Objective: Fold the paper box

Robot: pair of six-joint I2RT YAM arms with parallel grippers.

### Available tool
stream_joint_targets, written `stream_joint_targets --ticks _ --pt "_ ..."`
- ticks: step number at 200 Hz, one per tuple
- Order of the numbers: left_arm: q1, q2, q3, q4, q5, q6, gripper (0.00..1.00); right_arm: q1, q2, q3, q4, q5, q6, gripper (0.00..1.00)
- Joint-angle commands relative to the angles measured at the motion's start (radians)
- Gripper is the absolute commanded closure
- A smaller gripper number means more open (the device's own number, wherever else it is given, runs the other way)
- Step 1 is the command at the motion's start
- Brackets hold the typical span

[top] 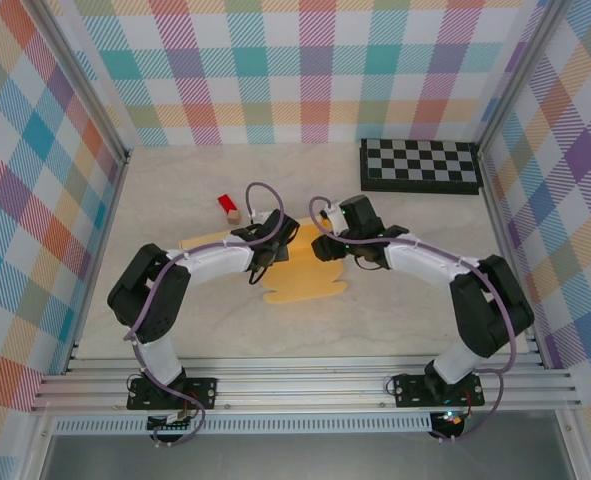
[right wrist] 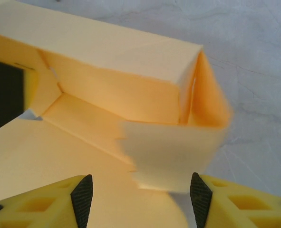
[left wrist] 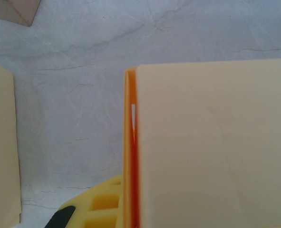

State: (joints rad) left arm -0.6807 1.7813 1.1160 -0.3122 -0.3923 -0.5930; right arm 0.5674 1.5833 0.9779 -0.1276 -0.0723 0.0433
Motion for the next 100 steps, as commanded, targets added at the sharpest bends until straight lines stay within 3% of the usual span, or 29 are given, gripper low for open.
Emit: stream_joint_targets --ticks 1,73,100 --pt "-0.005 0.021 0.024 -0.044 -0.024 -0.017 1.00 -0.025 -0.071 -0.038 0.036 -0.049 -0.018 0.40" --pt "-0.005 0.021 0.023 -0.041 -0.004 -0.013 1.00 -0.143 -0.122 -0.156 0.159 -0.168 -0.066 0.36" --pt "-0.005 0.021 0.021 -0.037 0.008 -0.011 1.00 -0.189 -0.047 -0.092 0.094 -0.186 -0.089 0.40"
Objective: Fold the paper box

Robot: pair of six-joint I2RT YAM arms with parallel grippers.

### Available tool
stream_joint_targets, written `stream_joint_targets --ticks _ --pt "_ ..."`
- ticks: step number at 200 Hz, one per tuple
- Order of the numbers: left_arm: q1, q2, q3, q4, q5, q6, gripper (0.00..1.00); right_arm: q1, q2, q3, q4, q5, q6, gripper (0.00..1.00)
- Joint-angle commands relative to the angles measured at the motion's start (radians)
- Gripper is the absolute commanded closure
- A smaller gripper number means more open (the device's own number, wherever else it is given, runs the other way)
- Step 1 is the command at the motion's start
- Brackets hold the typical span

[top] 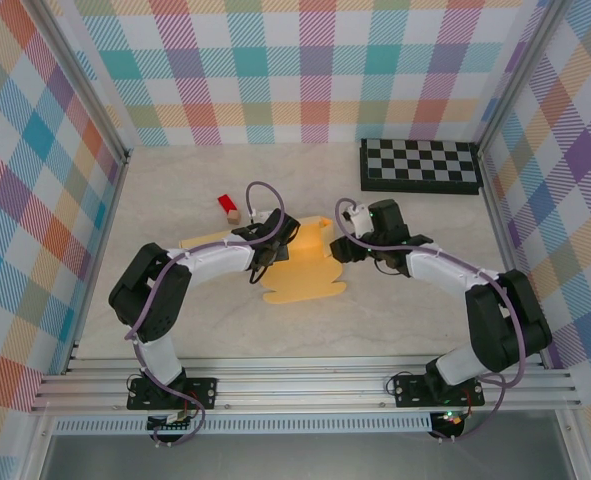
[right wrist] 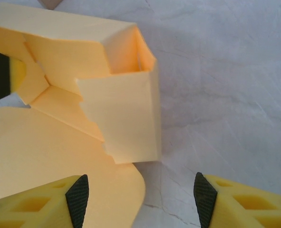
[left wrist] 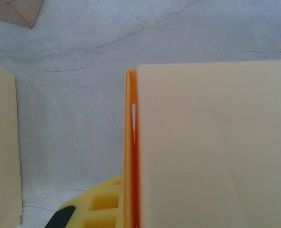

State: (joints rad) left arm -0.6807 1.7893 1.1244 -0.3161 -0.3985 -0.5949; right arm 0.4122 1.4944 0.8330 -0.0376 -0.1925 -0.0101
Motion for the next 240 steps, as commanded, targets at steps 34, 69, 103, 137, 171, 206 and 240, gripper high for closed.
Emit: stream_joint_targets --ticks 34,69,103,137,171,206,240 --pt "-0.005 0.016 0.012 -0.028 0.020 -0.010 1.00 -0.032 0.120 0.102 0.016 -0.104 -0.040 0.44" --pt "-0.004 0.022 0.013 -0.023 0.024 -0.013 1.00 -0.008 0.183 0.138 0.025 -0.143 -0.037 0.46" --pt "-0.005 0.032 0.023 -0.024 0.030 -0.014 1.00 0.023 0.214 0.153 0.044 -0.140 -0.034 0.48" --pt "-0.005 0.036 0.031 -0.024 0.033 -0.015 1.00 0.059 0.234 0.177 0.046 -0.078 -0.017 0.54" --pt "-0.005 0.038 0.034 -0.023 0.041 -0.021 1.00 0.093 0.256 0.202 0.045 0.004 0.006 0.65" --pt "-0.006 0.031 0.029 -0.016 0.066 -0.023 1.00 0.106 0.293 0.237 0.044 0.145 0.042 0.66" --pt "-0.006 0.022 0.026 -0.012 0.090 -0.014 1.00 0.108 0.343 0.292 0.042 0.184 0.036 0.66"
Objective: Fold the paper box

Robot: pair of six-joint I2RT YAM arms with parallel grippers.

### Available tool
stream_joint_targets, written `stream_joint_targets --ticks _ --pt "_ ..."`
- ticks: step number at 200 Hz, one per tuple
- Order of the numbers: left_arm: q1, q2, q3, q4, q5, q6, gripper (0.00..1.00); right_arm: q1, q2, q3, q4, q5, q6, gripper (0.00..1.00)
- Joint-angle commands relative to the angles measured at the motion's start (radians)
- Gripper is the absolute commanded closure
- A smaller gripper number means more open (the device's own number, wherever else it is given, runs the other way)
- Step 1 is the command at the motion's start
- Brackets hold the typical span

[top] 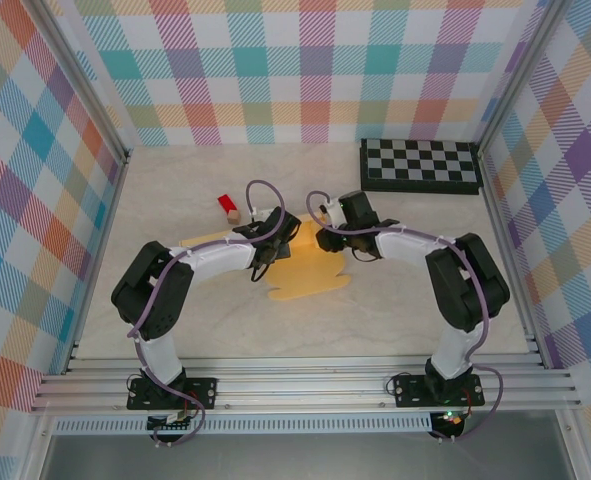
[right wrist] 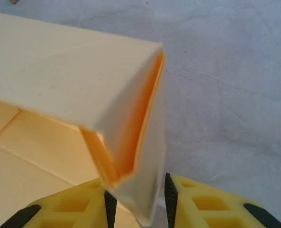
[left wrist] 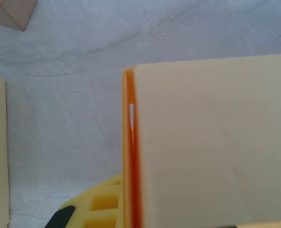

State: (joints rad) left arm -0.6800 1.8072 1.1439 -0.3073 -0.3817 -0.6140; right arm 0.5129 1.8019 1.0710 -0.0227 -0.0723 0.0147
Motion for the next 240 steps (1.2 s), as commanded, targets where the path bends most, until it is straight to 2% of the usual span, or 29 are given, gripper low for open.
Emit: stream_joint_targets --ticks 1,16,44,57,74,119,157,185,225,240 --pt "-0.007 0.004 0.007 -0.022 0.075 0.005 1.00 0.007 0.036 0.055 0.026 0.064 0.011 0.66" --pt "-0.007 0.004 0.005 -0.021 0.089 0.008 1.00 0.007 0.055 0.079 0.025 0.065 0.011 0.68" --pt "-0.007 -0.002 -0.003 -0.024 0.076 0.000 1.00 0.015 0.059 0.082 0.042 0.097 0.028 0.90" --pt "-0.007 -0.003 -0.002 -0.031 0.070 -0.006 1.00 0.025 0.058 0.074 0.044 0.150 0.041 0.94" --pt "-0.007 -0.007 -0.001 -0.035 0.069 -0.025 1.00 0.047 0.060 0.069 0.025 0.283 0.066 1.00" --pt "-0.007 -0.019 0.004 -0.041 0.077 -0.079 1.00 0.124 0.115 0.102 -0.132 0.748 0.202 1.00" --pt "-0.008 -0.019 -0.005 -0.041 0.081 -0.099 1.00 0.128 0.153 0.105 -0.248 0.882 0.370 1.00" --pt "-0.010 -0.023 -0.010 -0.040 0.080 -0.101 1.00 0.128 0.182 0.130 -0.307 0.891 0.443 1.00" --pt "-0.010 -0.014 -0.005 -0.046 0.072 -0.100 1.00 0.124 0.169 0.122 -0.309 0.826 0.482 1.00" --pt "-0.010 -0.014 -0.004 -0.042 0.076 -0.099 1.00 0.118 0.160 0.119 -0.276 0.751 0.468 0.98"
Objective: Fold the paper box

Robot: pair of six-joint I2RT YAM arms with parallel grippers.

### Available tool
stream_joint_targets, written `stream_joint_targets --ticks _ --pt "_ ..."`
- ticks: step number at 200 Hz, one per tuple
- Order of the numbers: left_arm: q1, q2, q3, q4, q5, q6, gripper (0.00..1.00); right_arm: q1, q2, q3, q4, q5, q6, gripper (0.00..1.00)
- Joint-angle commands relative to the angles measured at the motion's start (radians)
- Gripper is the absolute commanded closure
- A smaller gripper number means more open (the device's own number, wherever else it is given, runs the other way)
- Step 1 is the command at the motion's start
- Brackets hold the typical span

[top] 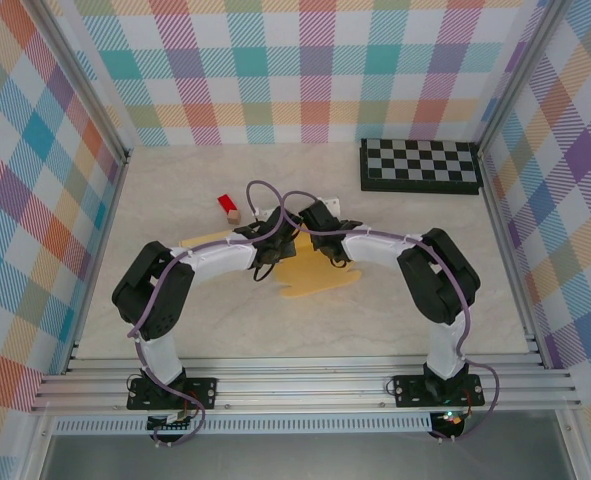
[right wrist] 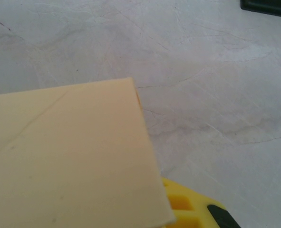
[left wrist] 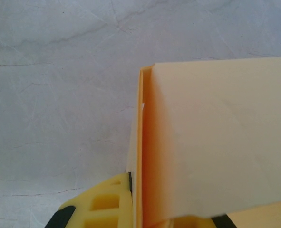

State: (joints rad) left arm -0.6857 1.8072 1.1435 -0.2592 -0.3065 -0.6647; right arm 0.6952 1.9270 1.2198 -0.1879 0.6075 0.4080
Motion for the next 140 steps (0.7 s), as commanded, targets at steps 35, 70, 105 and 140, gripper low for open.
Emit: stream_joint_targets --ticks 35,70,105,140 --pt "-0.005 0.004 -0.005 -0.092 -0.030 -0.036 1.00 -0.091 -0.075 -0.136 0.133 -0.290 0.016 0.82" --pt "-0.005 0.020 -0.014 -0.095 -0.075 -0.025 1.00 -0.105 -0.143 -0.157 0.162 -0.421 -0.021 0.69" --pt "-0.004 0.039 -0.016 -0.100 -0.108 -0.019 1.00 -0.114 -0.207 -0.175 0.129 -0.470 -0.040 0.55" --pt "-0.005 0.052 -0.018 -0.099 -0.136 -0.009 1.00 -0.120 -0.323 -0.207 0.060 -0.509 -0.070 0.44"
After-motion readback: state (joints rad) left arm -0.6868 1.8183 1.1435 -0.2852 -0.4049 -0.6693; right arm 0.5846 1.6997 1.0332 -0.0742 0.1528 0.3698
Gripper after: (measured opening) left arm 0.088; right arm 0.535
